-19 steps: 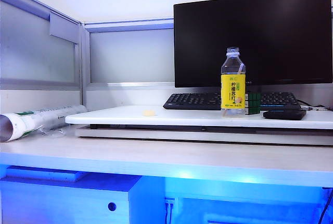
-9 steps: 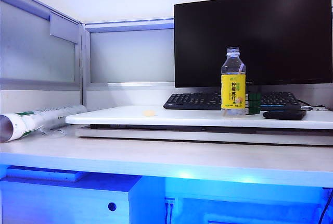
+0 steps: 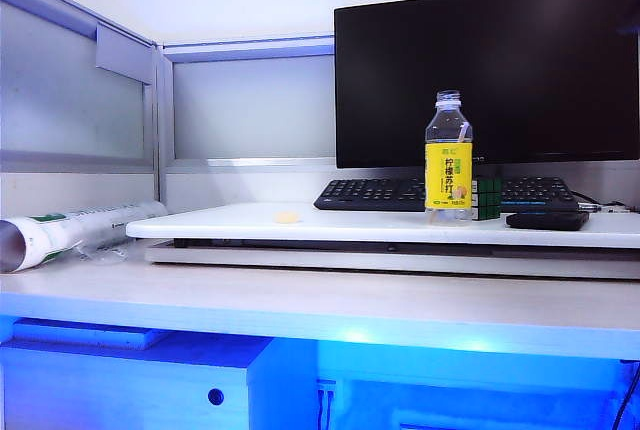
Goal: Grab a stick from the table and stick it in a plastic bottle.
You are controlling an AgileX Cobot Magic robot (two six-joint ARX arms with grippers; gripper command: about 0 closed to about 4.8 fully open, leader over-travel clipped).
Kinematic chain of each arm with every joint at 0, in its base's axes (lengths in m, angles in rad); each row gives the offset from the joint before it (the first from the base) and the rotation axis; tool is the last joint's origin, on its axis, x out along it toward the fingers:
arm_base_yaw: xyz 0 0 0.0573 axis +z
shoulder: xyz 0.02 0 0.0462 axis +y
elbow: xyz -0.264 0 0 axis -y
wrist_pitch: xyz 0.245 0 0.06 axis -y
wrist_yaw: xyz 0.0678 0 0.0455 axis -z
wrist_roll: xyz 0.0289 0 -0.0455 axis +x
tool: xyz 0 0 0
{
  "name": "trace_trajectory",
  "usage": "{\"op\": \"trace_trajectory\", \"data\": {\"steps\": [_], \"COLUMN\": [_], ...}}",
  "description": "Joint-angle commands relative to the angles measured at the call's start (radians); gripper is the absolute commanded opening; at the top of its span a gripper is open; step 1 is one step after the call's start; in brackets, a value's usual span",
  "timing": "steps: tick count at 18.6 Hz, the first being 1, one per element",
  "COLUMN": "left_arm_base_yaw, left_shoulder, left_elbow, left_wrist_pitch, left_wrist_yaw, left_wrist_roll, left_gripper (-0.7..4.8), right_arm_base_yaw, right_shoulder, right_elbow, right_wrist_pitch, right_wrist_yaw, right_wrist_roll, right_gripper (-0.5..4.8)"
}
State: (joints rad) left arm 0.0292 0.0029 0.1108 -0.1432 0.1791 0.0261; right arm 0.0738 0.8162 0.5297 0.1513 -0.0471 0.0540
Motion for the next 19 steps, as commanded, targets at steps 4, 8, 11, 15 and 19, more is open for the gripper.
{"op": "trace_trajectory", "data": {"steps": [4,8,11,15,19], "left_arm_base_yaw": [0.0,0.0,0.0,0.0,0.0], "left_shoulder": [0.0,0.0,0.0,0.0,0.004], "left_elbow": [-0.02,-0.068,-0.092,-0.097,-0.098], "left_wrist_pitch": [-0.036,-0.035,-0.035,-0.032,-0.031], "left_wrist_yaw": [-0.018,-0.026,-0.026,-0.024,-0.034], "left_wrist_roll": [0.005,0.03,0.03,0.043,0.052], "left_gripper": [0.21,-0.06,-0.06,-0.06,-0.06], "right_arm_base_yaw": [0.0,-0.001,-0.001,-0.001,0.0], "right_shoulder": [-0.241,-0.425,-0.589,-0.793,-0.813], "right_elbow": [-0.19,-0.288,-0.339,-0.378,-0.404], "right_wrist_pitch": [-0.006,-0.119,-0.233,-0.394,-0.46], "right_wrist_yaw": [0.027,0.053,0.073,0.08,0.082], "right_wrist_roll": [0.032,0.044,0.048,0.055,0.055], "right_gripper": [-0.05,-0.05,-0.05,-0.06,-0.05]}}
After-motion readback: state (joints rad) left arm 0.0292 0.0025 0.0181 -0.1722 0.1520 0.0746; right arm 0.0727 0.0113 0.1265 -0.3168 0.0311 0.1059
